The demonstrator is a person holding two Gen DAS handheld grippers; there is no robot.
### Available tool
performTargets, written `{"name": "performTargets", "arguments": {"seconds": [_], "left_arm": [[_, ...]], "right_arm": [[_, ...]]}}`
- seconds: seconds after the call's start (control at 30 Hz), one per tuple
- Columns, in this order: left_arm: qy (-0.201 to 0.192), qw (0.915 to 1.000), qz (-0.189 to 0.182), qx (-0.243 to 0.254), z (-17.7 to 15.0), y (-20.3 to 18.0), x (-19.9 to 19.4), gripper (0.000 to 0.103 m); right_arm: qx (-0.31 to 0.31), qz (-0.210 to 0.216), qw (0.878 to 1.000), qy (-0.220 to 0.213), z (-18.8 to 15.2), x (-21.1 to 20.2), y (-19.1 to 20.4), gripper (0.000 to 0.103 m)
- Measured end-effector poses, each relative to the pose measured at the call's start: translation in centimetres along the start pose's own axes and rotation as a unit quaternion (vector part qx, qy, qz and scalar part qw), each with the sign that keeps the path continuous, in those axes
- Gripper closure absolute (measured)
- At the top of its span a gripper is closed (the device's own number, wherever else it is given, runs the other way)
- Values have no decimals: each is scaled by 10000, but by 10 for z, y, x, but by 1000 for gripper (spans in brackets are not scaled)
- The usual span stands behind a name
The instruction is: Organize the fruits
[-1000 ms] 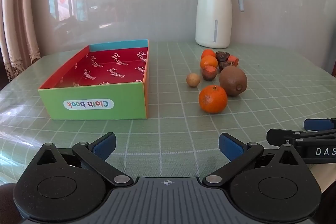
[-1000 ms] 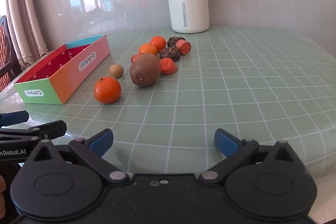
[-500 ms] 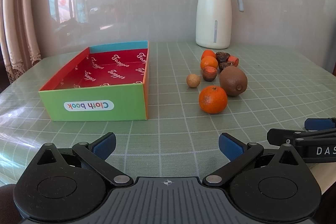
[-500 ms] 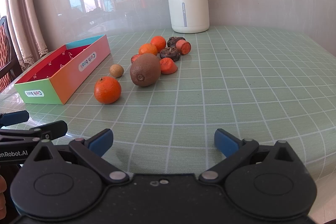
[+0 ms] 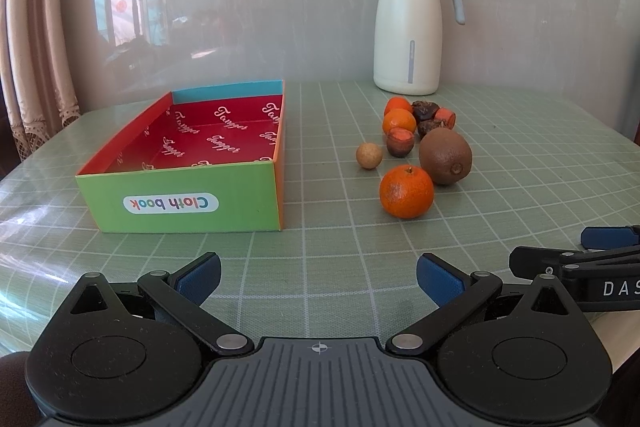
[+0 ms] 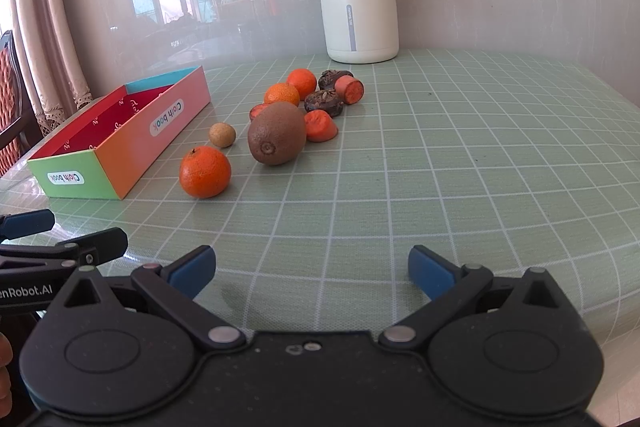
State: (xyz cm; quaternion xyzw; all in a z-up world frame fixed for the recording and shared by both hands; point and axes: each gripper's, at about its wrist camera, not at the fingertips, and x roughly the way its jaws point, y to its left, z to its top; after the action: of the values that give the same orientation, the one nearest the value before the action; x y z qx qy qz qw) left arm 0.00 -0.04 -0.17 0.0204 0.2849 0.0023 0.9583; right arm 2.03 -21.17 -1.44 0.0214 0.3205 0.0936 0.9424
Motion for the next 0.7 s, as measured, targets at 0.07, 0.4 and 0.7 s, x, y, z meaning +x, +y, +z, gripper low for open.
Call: {"name": "performTargets", "arguments": {"seconds": [0.07, 0.4, 0.7], "left_arm": [[-6, 10000, 0, 2, 0, 0, 0, 0], [-44, 10000, 26, 26, 1, -1, -2, 0], [-68, 10000, 33, 41, 1, -2, -3, 0]], "right_arm": [[1, 0, 10000, -2, 0, 0, 0, 0], [2, 2, 10000, 0, 0, 0, 0, 0], [1, 1, 10000, 1, 0, 1, 0, 0]]}}
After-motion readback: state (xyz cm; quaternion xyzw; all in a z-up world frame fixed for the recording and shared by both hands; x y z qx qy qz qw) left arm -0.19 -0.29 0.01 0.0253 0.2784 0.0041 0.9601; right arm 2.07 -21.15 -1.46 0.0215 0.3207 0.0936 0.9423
